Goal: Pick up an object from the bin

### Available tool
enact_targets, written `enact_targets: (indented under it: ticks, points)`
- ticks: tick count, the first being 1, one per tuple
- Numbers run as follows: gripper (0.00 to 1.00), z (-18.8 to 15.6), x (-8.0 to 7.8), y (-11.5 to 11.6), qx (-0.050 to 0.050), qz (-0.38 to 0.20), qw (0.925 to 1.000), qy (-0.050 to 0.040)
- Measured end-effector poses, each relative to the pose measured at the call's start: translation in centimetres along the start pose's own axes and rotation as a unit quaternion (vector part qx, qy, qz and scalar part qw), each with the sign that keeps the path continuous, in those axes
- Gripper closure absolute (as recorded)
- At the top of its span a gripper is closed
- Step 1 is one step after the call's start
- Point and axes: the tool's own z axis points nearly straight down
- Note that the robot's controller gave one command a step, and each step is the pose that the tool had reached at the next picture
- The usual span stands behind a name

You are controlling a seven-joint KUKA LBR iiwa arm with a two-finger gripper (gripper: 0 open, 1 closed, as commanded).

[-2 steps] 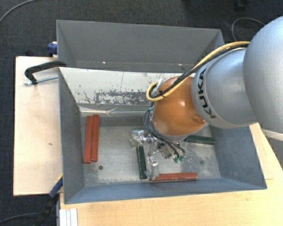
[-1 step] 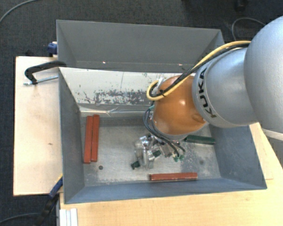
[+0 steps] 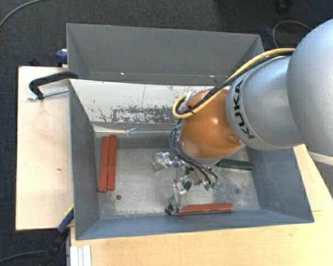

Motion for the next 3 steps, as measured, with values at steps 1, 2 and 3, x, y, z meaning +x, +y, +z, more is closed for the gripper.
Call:
enact_targets:
  ticks: [1, 2, 3]
  points:
    - [0.0, -3.7, -6.0, -8.9, 0.004, -0.024, 0.9997, -0.0058]
    - [0.0, 0.2, -6.1, -8.9, 0.0, -0.082, 0.9967, 0.0013]
    - [1.0, 0.0, -6.1, -8.9, 0.0, -0.081, 0.9967, 0.0002]
